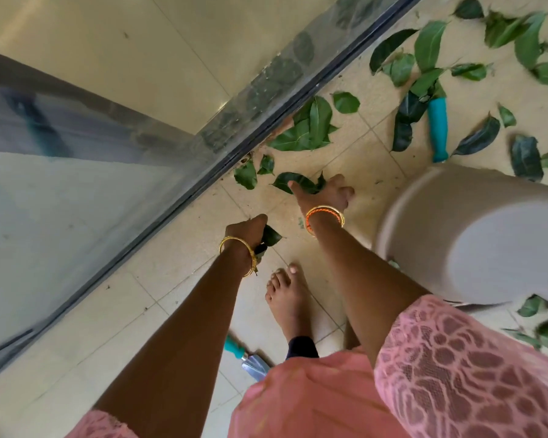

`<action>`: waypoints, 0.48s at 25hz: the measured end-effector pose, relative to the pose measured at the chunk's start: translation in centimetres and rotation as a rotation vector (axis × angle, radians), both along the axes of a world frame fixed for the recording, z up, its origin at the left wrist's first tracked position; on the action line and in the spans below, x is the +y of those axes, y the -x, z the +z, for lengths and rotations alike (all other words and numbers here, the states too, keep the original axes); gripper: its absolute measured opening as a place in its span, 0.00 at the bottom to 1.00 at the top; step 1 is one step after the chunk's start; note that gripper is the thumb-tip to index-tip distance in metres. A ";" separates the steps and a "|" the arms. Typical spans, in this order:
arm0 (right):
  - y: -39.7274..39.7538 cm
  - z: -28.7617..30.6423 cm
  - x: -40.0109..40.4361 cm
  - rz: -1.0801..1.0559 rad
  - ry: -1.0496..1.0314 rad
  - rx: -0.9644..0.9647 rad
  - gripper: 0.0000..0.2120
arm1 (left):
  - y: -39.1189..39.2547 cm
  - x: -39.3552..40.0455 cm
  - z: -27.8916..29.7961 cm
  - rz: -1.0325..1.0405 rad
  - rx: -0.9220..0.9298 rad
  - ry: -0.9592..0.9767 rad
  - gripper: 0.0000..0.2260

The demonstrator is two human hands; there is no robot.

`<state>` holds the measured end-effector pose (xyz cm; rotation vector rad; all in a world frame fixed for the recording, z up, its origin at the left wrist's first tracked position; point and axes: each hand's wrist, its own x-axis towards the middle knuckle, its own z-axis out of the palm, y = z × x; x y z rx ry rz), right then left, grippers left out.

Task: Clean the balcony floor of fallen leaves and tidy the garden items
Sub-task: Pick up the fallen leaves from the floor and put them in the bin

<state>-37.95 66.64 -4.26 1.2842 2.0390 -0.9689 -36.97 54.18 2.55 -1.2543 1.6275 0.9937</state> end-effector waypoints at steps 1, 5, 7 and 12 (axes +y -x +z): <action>0.0 -0.7 -0.7 0.014 -0.027 0.027 0.39 | 0.2 -0.3 -0.8 -0.006 -0.007 -0.018 0.08; -0.2 -1.6 -2.4 0.046 -0.065 0.128 0.20 | 1.0 -1.2 -2.4 0.047 -0.032 -0.082 0.05; -0.4 -1.3 -2.0 0.054 -0.050 0.168 0.17 | 1.4 -1.1 -2.6 0.082 -0.025 -0.113 0.09; -1.1 0.8 -1.2 0.119 0.201 0.244 0.11 | 2.1 0.4 -1.9 0.018 0.055 -0.067 0.10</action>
